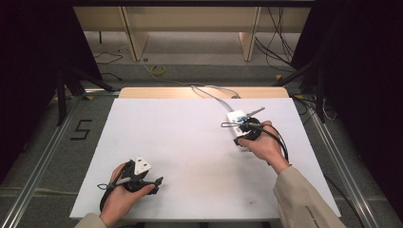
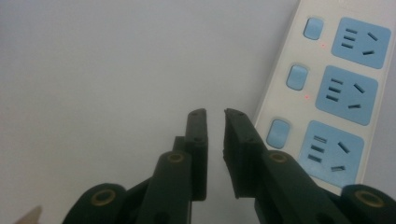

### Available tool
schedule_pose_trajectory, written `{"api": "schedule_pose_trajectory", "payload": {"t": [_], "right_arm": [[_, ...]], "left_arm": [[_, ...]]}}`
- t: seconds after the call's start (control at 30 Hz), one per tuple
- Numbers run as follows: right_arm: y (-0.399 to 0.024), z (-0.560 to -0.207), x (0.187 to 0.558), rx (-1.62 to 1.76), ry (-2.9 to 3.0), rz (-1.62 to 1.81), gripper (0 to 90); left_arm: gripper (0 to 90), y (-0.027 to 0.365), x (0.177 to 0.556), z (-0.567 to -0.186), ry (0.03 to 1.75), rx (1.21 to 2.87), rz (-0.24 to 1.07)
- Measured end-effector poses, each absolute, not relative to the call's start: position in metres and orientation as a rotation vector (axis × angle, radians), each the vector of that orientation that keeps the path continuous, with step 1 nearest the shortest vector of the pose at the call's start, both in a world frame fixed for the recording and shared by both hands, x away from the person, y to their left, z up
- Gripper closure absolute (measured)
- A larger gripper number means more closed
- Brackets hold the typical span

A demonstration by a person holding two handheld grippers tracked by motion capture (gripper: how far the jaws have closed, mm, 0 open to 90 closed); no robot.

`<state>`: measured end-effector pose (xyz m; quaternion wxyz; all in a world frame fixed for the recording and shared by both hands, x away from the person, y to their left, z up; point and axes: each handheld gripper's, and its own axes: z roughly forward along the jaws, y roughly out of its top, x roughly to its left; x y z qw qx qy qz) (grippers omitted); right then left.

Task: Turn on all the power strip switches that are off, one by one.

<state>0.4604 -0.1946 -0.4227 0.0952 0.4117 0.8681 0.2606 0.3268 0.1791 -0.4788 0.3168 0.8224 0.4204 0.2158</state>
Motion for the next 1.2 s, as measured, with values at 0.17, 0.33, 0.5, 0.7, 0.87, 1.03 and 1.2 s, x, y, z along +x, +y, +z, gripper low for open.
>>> {"api": "schedule_pose_trajectory", "payload": {"t": [0.17,0.33,0.5,0.7,0.87,1.03,1.2], "right_arm": [[-0.194,-0.426,0.452,1.210,2.581,0.826,73.9],[-0.196,-0.429,0.444,1.195,2.577,0.852,68.7],[-0.200,-0.428,0.439,1.193,2.577,0.872,63.9],[-0.196,-0.430,0.429,1.128,2.596,0.924,58.2],[-0.193,-0.435,0.419,1.086,2.588,0.960,56.8],[-0.192,-0.438,0.406,1.062,2.571,1.006,55.9],[-0.193,-0.439,0.397,1.050,2.560,1.042,54.3]], "left_arm": [[23.4,0.180,0.327,-0.478,1.109,2.166,0.573],[23.4,0.180,0.327,-0.478,1.109,2.166,0.573],[23.4,0.180,0.327,-0.478,1.109,2.165,0.574],[23.4,0.181,0.327,-0.478,1.115,2.156,0.573],[23.3,0.181,0.327,-0.478,1.114,2.153,0.575],[23.3,0.181,0.327,-0.477,1.118,2.151,0.579],[23.2,0.181,0.327,-0.477,1.117,2.151,0.581]]}}
